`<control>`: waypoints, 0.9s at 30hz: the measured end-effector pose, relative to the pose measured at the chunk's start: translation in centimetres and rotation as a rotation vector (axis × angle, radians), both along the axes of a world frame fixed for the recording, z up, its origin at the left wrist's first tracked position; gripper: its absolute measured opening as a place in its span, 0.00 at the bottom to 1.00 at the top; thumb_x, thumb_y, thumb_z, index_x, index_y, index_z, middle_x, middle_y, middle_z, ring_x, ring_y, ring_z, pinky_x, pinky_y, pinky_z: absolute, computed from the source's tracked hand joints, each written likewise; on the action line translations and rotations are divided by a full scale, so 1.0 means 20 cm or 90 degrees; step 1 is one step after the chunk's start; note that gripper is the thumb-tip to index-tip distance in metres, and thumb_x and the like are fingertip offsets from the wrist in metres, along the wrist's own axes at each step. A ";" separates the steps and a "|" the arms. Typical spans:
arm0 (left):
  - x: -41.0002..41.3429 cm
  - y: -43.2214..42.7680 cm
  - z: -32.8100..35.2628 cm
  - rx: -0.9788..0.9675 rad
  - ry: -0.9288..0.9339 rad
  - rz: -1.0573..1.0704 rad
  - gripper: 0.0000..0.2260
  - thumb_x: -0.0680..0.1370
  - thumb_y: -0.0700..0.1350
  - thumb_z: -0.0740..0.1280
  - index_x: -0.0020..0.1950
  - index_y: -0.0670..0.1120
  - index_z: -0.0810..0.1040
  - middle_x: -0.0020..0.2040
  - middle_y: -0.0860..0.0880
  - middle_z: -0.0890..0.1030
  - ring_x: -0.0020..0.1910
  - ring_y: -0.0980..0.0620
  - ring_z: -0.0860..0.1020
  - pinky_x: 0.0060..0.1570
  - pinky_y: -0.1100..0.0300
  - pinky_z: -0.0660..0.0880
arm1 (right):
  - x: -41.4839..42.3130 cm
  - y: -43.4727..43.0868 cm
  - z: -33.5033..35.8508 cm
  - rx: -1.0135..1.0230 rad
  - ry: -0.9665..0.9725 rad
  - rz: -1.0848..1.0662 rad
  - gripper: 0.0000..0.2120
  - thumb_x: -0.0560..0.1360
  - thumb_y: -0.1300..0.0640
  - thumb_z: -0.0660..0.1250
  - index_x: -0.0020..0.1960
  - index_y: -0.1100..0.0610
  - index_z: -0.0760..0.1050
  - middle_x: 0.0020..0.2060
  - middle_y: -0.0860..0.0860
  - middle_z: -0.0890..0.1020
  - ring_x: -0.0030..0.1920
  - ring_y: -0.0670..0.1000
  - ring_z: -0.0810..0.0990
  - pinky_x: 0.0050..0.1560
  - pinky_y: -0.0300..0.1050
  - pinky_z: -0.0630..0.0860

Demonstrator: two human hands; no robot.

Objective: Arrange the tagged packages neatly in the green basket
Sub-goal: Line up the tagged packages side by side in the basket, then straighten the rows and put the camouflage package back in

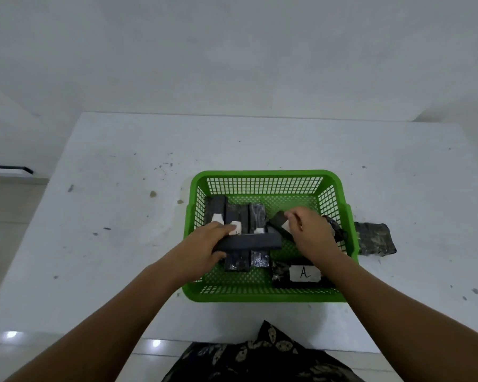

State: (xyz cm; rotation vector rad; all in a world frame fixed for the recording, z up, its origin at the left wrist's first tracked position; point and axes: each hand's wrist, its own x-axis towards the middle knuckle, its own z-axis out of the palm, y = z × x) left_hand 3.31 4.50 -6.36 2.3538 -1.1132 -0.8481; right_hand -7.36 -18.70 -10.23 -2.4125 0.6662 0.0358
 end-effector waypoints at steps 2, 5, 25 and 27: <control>-0.02 0.03 -0.02 0.038 -0.007 -0.035 0.20 0.76 0.42 0.67 0.67 0.51 0.70 0.60 0.52 0.71 0.59 0.53 0.68 0.64 0.57 0.67 | -0.01 0.02 0.03 0.102 -0.053 -0.036 0.15 0.81 0.53 0.56 0.52 0.60 0.78 0.47 0.57 0.82 0.48 0.56 0.79 0.49 0.53 0.76; -0.05 0.04 -0.04 0.081 -0.027 -0.072 0.15 0.74 0.41 0.66 0.60 0.52 0.72 0.57 0.52 0.70 0.57 0.50 0.68 0.60 0.54 0.69 | -0.03 0.05 0.07 0.157 -0.010 0.023 0.13 0.81 0.50 0.58 0.52 0.55 0.78 0.42 0.53 0.82 0.42 0.52 0.79 0.45 0.48 0.75; -0.09 -0.05 -0.14 0.367 0.037 -0.213 0.21 0.78 0.55 0.60 0.71 0.55 0.62 0.68 0.45 0.73 0.64 0.44 0.72 0.61 0.50 0.68 | -0.03 0.14 -0.05 0.066 0.193 0.253 0.10 0.78 0.49 0.62 0.54 0.51 0.77 0.52 0.50 0.81 0.50 0.52 0.78 0.53 0.53 0.75; -0.10 -0.05 -0.15 0.337 0.011 -0.185 0.21 0.77 0.53 0.63 0.68 0.53 0.64 0.64 0.44 0.74 0.60 0.44 0.73 0.56 0.51 0.70 | -0.03 0.14 -0.05 0.061 0.188 0.252 0.10 0.78 0.50 0.62 0.54 0.52 0.77 0.52 0.51 0.81 0.51 0.52 0.78 0.53 0.52 0.76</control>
